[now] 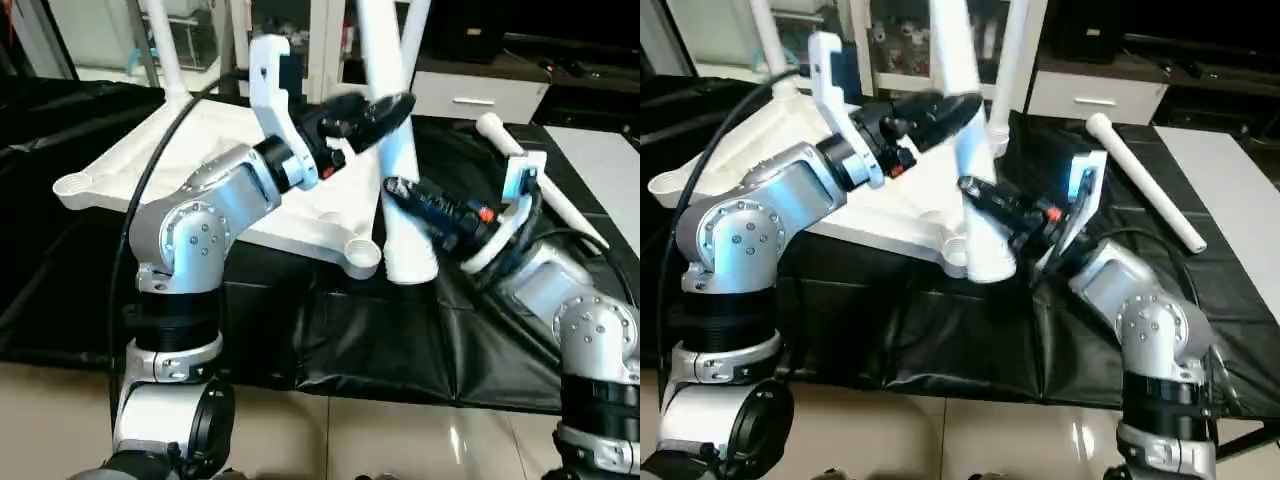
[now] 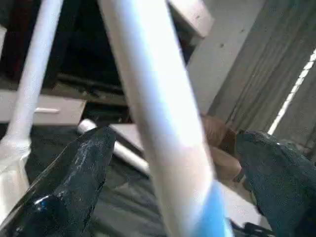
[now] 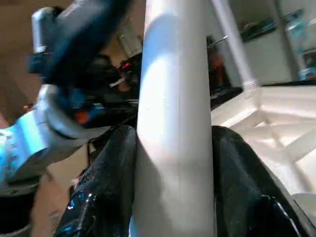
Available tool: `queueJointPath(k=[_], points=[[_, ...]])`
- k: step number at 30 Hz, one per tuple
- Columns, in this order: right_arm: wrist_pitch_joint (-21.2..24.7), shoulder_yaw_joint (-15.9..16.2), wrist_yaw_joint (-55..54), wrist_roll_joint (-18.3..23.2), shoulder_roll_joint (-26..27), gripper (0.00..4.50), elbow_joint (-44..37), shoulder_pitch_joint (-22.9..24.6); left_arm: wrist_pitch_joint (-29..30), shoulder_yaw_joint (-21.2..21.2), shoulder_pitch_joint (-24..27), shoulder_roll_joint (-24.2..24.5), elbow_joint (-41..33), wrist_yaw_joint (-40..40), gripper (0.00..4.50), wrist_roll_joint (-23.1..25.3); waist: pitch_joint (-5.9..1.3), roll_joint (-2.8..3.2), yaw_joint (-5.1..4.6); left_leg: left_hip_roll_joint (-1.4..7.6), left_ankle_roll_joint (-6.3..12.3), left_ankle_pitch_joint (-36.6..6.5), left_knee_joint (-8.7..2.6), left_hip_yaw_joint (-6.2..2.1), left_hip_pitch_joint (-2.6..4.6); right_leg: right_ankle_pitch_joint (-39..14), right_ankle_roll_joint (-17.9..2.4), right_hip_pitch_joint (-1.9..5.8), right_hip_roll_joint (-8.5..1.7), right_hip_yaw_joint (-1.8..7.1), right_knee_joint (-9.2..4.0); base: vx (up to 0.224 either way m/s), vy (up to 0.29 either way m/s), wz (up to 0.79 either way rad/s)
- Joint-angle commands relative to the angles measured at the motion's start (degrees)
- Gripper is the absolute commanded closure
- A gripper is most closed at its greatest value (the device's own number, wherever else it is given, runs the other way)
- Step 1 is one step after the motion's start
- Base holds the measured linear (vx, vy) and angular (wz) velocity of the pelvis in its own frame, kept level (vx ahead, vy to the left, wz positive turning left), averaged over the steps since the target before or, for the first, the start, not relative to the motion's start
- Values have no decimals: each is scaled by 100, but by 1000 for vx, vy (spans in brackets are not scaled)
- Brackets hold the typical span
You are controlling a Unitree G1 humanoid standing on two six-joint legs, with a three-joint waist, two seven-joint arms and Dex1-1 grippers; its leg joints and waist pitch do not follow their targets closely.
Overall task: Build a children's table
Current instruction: Pick table leg
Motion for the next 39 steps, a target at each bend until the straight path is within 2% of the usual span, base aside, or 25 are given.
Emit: queueJointPath(k=[1,4,9,13,14,15,16,17,18,19,20,21,22,23,25,26,27,29,31,32,33,35,37,39], points=[[99,-25,19,193,-75,268,-222,1,62,-95,-46,39,75,76,0,120,-478,-92,19,8,325,-534,-369,35,-26,-2130,-499,402,-247,174,-483,0,0,0],[221,2,21,335,-104,268,-295,37,147,95,-95,-54,168,239,0,-69,-476,-108,28,4,293,-537,-365,36,-34,-2173,-470,412,-255,176,-484,0,0,0],[401,139,96,405,-163,268,-403,120,466,560,-209,-192,195,172,0,-806,-470,-91,32,1,279,-547,-361,30,-40,-2176,-518,405,-257,165,-480,0,0,0],[368,206,78,345,-184,268,-426,129,498,618,-226,-196,216,175,0,-893,-460,-97,27,-5,276,-602,-364,32,-38,-2327,-441,396,-252,159,-513,0,0,0],[213,304,13,140,-200,268,-447,126,471,597,-225,-170,232,200,0,-850,-459,-96,30,-3,265,-597,-367,28,-42,-2359,-408,396,-254,158,-519,0,0,0],[-151,513,-146,-338,-211,268,-473,111,364,480,-204,-77,263,236,0,-642,-455,-90,33,14,211,-576,-379,10,-55,-2374,-344,390,-263,159,-519,0,0,0],[-322,616,-234,-565,-212,268,-480,98,294,400,-191,-20,281,263,0,-510,-455,-91,16,1,189,-565,-376,22,-52,-2382,-304,389,-248,160,-524,0,0,0],[-779,892,-413,-1157,-272,268,-422,78,207,319,-188,37,347,357,0,-318,-453,-88,16,-2,165,-582,-381,22,-41,-2424,-247,381,-249,165,-527,0,0,0],[-779,892,-413,-1157,-272,268,-422,78,207,319,-188,37,347,357,0,-318,-450,-81,2,-4,110,-592,-380,21,-46,-2466,-178,374,-245,163,-539,0,0,0],[-1500,1259,-662,-1954,-313,268,-292,50,72,267,-205,63,490,552,0,-85,-459,-87,7,-11,107,-600,-377,24,-35,-2464,-181,387,-250,166,-527,0,0,0],[-2316,1645,-1077,-2861,-349,268,-95,-1,-5,391,-249,-23,656,805,0,-50,-454,-67,13,17,25,-582,-375,9,-47,-2433,-157,355,-271,169,-519,0,0,0],[-2641,1748,-1250,-3159,-324,268,-24,-22,-51,426,-266,-56,730,917,0,-13,-450,-95,-25,-31,-25,-634,-367,31,-43,-2541,-132,365,-246,158,-541,0,0,0],[-2641,1748,-1250,-3159,-324,268,-24,-22,-51,426,-266,-56,730,917,0,-13,-461,-85,-5,-20,-31,-644,-368,23,-36,-2527,-144,372,-268,166,-525,0,0,0],[-3084,1915,-1650,-3649,-302,268,67,-71,-148,440,-286,-80,839,1073,0,80,-478,-88,-10,-12,12,-593,-363,22,-37,-2312,-207,370,-262,180,-492,0,0,0],[-3414,2049,-1911,-3959,-232,268,88,-93,-256,475,-306,-122,942,1248,0,158,-482,-93,-28,-16,74,-499,-360,27,-44,-1858,-332,383,-224,187,-438,0,0,0],[-3622,2183,-2111,-4222,-178,268,100,-80,-329,532,-320,-177,1009,1360,0,165,-493,-90,-33,-10,138,-420,-358,22,-49,-1516,-458,401,-216,193,-389,0,0,0],[-3742,2329,-2321,-4472,-152,268,98,-64,-379,603,-331,-241,1059,1458,0,148,-495,-78,-36,-13,162,-322,-345,34,-43,-1219,-590,387,-208,201,-361,0,0,0],[-4018,2518,-2638,-4899,-129,268,197,-49,-442,746,-356,-363,1129,1621,0,94,-483,-99,-41,-21,208,-319,-341,38,-66,-1022,-716,417,-213,207,-337,0,0,0],[-4277,2699,-2818,-5264,-84,268,339,-52,-479,874,-383,-477,1186,1680,0,-48,-467,-95,-49,-27,266,-509,-345,49,-54,-1274,-686,412,-214,204,-372,0,0,0],[-4277,2699,-2818,-5264,-84,268,339,-52,-479,874,-383,-477,1186,1680,0,-48,-469,-94,-48,-25,267,-548,-344,49,-51,-1340,-667,408,-217,204,-379,0,0,0],[-4432,2838,-2862,-5497,-135,268,394,-63,-474,948,-398,-531,1195,1692,0,-145,-461,-98,-51,-27,281,-617,-348,48,-52,-1424,-617,408,-210,202,-387,0,0,0],[-4526,2918,-2934,-5675,-170,268,444,-68,-481,985,-409,-560,1199,1711,0,-195,-450,-89,-62,-19,251,-715,-352,45,-41,-1548,-562,391,-206,197,-404,0,0,0],[-4651,2902,-3217,-5912,-153,268,573,-90,-425,1025,-419,-618,1059,1579,29,-435,-447,-98,-66,-24,231,-801,-354,47,-34,-1675,-527,386,-209,199,-414,0,0,0],[-4793,2841,-3440,-6049,-119,268,682,-125,-413,1019,-424,-644,980,1542,39,-516,-456,-97,-70,-24,228,-802,-350,44,-35,-1544,-552,390,-198,202,-390,0,0,0]])
